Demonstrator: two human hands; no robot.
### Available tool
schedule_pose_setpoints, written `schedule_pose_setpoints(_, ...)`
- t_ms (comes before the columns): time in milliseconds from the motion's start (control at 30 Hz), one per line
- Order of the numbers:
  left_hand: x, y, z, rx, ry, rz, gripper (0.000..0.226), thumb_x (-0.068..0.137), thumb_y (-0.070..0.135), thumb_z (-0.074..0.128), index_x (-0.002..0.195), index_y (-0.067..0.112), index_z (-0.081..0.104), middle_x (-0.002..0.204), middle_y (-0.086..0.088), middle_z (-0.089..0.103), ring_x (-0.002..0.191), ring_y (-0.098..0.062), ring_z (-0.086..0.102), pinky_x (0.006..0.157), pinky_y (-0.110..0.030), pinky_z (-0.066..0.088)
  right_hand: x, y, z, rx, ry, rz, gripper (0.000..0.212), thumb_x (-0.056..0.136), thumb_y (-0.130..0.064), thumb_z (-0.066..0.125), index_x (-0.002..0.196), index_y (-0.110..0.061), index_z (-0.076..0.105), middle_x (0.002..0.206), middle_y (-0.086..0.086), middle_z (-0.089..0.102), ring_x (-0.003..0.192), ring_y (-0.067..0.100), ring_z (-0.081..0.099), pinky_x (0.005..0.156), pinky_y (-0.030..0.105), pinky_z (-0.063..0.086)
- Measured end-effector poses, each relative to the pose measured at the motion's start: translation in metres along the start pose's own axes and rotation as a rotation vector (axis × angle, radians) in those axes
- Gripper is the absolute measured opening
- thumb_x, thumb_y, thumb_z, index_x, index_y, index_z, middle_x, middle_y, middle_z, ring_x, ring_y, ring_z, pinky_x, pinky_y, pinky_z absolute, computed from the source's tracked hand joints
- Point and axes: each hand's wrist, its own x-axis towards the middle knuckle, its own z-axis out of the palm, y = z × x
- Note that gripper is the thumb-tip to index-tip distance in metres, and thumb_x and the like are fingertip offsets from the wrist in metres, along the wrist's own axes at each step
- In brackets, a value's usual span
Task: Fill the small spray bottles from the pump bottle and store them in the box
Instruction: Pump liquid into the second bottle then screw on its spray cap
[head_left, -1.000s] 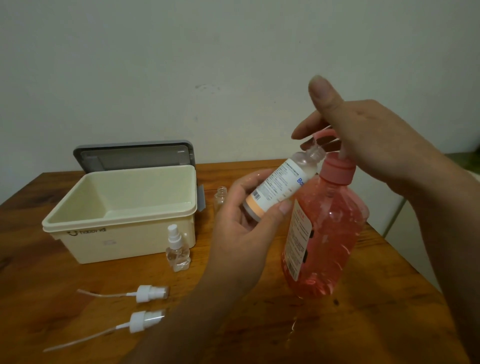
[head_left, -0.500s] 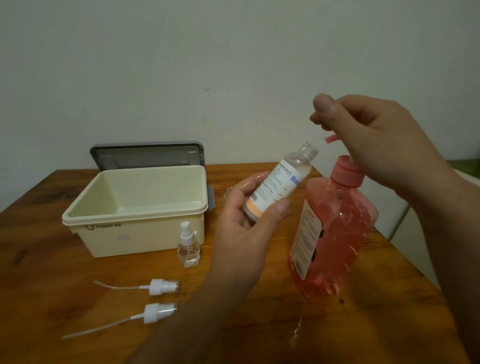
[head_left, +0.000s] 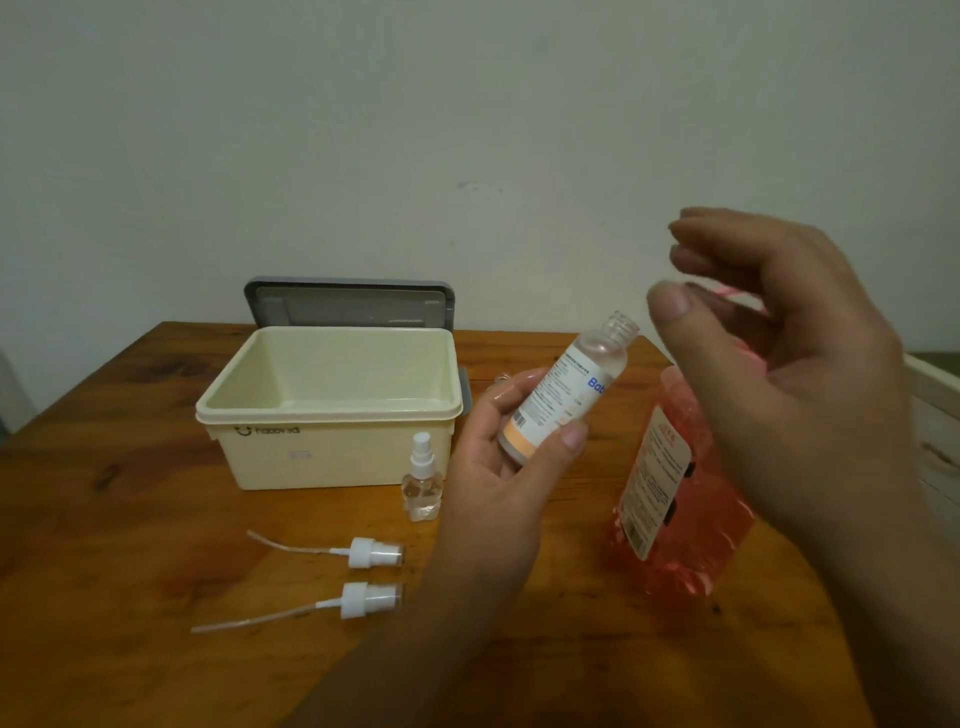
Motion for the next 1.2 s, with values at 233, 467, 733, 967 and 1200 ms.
schedule_pose_setpoints(233, -0.004, -0.003, -0.014, -0.013, 0.044, -0.014, 0.048, 0.076, 0.027, 0.074, 0.120, 0.033, 0.058, 0.129, -0.002, 0.059, 0.115, -0.021, 0.062, 0.093, -0.038, 0.055, -0.029, 0.003, 0.028, 0.256, -0.074, 0.280, 0.051, 0.083, -0.043, 0.064, 0.132, -0.033, 0.051, 0.133, -0.010, 0.057, 0.125, 0.004, 0.055, 0.096, 0.028, 0.053)
schedule_pose_setpoints(467, -0.008, -0.005, -0.026, -0.036, 0.040, -0.024, 0.051, 0.077, 0.024, 0.070, 0.125, 0.029, 0.056, 0.128, -0.003, 0.061, 0.117, -0.022, 0.061, 0.096, -0.043, 0.052, -0.044, 0.005, 0.048, 0.381, -0.131, 0.464, 0.063, 0.075, -0.041, 0.067, 0.134, -0.028, 0.052, 0.127, -0.016, 0.062, 0.117, -0.007, 0.057, 0.090, 0.016, 0.052)
schedule_pose_setpoints(733, -0.012, -0.003, -0.034, -0.041, -0.002, -0.027, 0.047, 0.082, 0.018, 0.071, 0.126, 0.025, 0.055, 0.134, -0.007, 0.057, 0.119, -0.024, 0.059, 0.096, -0.038, 0.052, -0.050, 0.004, 0.063, 0.441, -0.263, 0.579, 0.045, 0.068, -0.046, 0.067, 0.111, -0.032, 0.066, 0.103, -0.015, 0.072, 0.094, -0.003, 0.068, 0.072, 0.014, 0.054)
schedule_pose_setpoints(967, -0.014, -0.005, -0.041, -0.031, -0.013, -0.005, 0.047, 0.080, 0.013, 0.072, 0.123, 0.021, 0.055, 0.117, -0.003, 0.067, 0.110, -0.018, 0.064, 0.082, -0.024, 0.055, -0.052, 0.004, 0.066, 0.481, -0.266, 0.597, 0.041, 0.073, -0.039, 0.066, 0.109, -0.021, 0.069, 0.098, -0.013, 0.074, 0.092, 0.000, 0.069, 0.072, 0.013, 0.053)
schedule_pose_setpoints(1200, -0.012, -0.004, -0.052, 0.064, -0.066, 0.005, 0.044, 0.076, 0.013, 0.068, 0.115, 0.028, 0.057, 0.109, 0.012, 0.070, 0.106, -0.011, 0.066, 0.078, -0.019, 0.053, -0.056, 0.005, 0.070, 0.488, -0.293, 0.601, 0.033, 0.075, -0.036, 0.066, 0.105, -0.025, 0.071, 0.097, -0.013, 0.074, 0.091, -0.001, 0.069, 0.072, 0.012, 0.052)
